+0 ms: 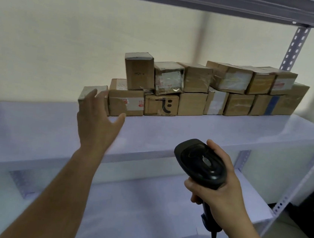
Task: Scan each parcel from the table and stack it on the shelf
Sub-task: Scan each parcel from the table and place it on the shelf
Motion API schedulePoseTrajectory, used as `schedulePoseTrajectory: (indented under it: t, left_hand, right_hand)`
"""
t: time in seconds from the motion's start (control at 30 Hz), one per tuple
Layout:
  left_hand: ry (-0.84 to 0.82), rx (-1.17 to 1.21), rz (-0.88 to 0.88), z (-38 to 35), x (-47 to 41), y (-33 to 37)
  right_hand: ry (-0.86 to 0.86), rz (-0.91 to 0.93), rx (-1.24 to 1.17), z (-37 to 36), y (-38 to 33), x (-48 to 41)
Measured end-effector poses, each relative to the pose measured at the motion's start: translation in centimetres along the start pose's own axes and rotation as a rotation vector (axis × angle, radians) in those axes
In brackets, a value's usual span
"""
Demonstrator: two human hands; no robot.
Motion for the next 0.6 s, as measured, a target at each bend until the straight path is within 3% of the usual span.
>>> schedulePoseTrajectory:
  t: [0.1,0.27,0.6]
  left_hand:
    - [-0.046,0.117,-0.042,-2.1,4.2,4.5]
    - [-0.342,0.264,-0.018,-8.9,13.3,12.2]
    - [-0.643,0.281,-0.146,-16.1,26.7,27.7]
  right_hand:
    - [0.034,0.009,-0.015,3.1,-0.4,1.7]
    - [0.106,-0.008,-0.026,9.5,-0.3,5.4]
    - [0.293,-0.082,-0.008,24.7,0.9,15.7]
Point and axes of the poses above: each hand's wrist, its own x-axis away from the middle knuckle, its own z-axis out of the back of the hand, y = z × x, the point moved 9 cm from there along -x, towards the middle knuckle, and after that the axes turned 2 degrees about -z, right-handed, at the moved point
